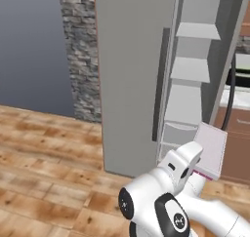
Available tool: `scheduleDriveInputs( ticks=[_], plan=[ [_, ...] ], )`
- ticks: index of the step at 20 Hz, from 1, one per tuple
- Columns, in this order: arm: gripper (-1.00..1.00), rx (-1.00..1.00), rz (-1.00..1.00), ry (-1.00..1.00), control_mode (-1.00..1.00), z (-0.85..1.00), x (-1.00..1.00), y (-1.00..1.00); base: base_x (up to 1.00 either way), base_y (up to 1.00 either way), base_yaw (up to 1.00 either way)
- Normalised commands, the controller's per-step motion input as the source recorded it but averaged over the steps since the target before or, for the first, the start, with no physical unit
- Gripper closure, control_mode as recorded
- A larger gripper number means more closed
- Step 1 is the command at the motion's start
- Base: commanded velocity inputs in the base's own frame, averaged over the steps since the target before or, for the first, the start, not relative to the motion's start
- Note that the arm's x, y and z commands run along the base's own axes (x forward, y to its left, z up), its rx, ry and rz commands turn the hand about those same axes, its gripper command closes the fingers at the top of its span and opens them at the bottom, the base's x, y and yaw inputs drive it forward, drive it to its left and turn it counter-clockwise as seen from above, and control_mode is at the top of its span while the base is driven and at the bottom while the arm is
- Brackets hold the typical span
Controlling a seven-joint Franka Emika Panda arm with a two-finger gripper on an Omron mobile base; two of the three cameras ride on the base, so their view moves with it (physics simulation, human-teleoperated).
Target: The ice cube tray has been filled with water. Take the tray and place it in the freezer to make ice. Close the freezer door after placing the tray.
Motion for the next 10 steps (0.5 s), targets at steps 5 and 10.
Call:
scheduleDriveInputs(
  ticks=[5,10],
  plan=[
    [1.00,0.00,0.00,0.00,1.00,0.00,0.00,0.00,0.23,0.27,-0.24],
    [1.00,0.00,0.00,0.00,1.00,0.00,0.00,0.00,0.25,0.27,-0.22]
  ],
)
